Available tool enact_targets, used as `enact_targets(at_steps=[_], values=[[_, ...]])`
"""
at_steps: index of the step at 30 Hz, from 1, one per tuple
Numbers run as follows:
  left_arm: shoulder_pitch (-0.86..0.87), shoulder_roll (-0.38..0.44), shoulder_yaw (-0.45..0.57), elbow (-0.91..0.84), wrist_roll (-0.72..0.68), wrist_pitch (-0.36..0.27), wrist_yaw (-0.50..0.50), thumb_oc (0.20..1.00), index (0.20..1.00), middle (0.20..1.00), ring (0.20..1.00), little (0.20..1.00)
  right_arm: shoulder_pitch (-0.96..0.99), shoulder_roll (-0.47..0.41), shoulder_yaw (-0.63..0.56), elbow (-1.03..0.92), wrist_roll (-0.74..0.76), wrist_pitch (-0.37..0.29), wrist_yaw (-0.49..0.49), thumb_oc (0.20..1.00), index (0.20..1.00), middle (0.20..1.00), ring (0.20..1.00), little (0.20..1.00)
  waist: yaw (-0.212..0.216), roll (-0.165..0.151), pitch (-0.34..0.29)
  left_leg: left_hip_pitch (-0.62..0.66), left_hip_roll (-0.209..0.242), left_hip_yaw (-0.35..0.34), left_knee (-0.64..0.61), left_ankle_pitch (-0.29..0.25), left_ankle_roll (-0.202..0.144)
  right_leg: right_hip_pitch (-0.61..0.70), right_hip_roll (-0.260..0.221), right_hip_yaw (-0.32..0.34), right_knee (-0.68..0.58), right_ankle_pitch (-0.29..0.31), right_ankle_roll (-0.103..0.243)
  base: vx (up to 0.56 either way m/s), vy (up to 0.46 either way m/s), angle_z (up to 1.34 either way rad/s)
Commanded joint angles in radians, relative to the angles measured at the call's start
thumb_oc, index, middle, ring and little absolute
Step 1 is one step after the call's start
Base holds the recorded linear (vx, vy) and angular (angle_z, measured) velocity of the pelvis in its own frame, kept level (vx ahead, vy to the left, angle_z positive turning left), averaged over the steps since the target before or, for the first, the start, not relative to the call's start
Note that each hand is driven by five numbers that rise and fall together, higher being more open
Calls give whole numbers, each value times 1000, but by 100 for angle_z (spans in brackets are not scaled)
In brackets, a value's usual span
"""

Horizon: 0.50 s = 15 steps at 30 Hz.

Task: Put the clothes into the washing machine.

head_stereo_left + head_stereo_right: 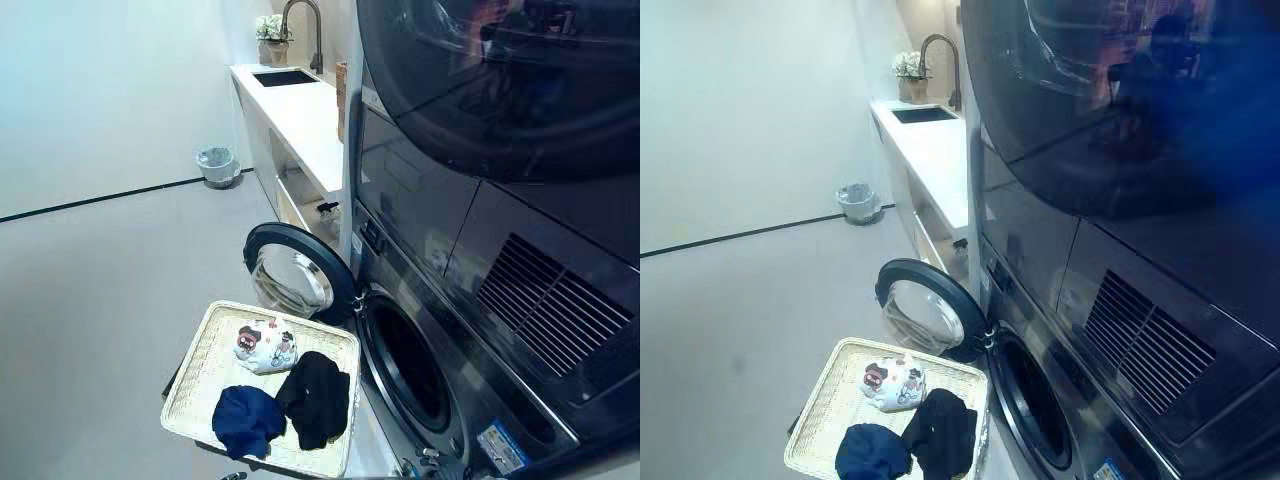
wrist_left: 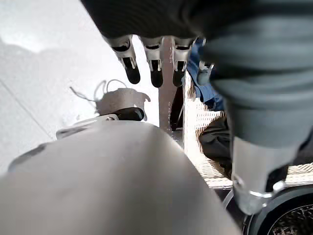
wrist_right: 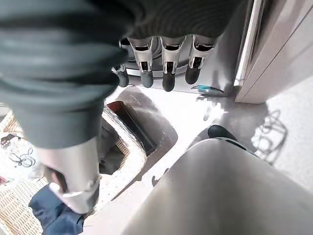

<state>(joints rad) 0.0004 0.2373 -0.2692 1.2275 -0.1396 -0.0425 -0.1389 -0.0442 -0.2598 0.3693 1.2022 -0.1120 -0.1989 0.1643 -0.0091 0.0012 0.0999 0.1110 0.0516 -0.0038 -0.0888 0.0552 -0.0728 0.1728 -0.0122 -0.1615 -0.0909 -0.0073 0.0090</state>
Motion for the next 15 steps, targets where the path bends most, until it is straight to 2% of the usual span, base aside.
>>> enact_targets(at_steps=[1,4,9,13,15], values=[[-72,-3,5,43,5,-20,-14,1000,1000,1000,1000,1000,-74,7,28,-1,1,-32,-14,1000,1000,1000,1000,1000,19,-43,3,40,-84,74,9,-76,63,-41,-22,38,9,56,80,197,-39,-7],[-72,0,-3,36,9,-42,15,1000,1000,1000,1000,1000,-77,2,26,-1,4,-35,-12,1000,1000,1000,1000,1000,18,-40,4,39,-83,75,9,-75,63,-42,-21,39,10,57,81,0,0,0],[-69,0,5,40,16,-39,54,1000,1000,1000,1000,1000,-74,4,23,5,9,-35,-11,1000,1000,1000,1000,1000,20,-41,5,40,-85,74,9,-73,63,-41,-22,36,8,56,80,0,0,0],[-67,-5,21,54,21,-23,152,1000,1000,1000,1000,1000,-67,13,26,19,12,-33,-20,1000,1000,1000,1000,1000,21,-43,5,40,-86,72,9,-74,64,-40,-21,36,8,56,79,0,0,0],[-68,-5,27,60,36,-24,170,1000,1000,1000,1000,1000,-66,13,26,22,20,-33,-21,1000,1000,1000,1000,1000,20,-44,5,39,-86,73,9,-74,64,-40,-21,34,8,56,78,0,0,0]])
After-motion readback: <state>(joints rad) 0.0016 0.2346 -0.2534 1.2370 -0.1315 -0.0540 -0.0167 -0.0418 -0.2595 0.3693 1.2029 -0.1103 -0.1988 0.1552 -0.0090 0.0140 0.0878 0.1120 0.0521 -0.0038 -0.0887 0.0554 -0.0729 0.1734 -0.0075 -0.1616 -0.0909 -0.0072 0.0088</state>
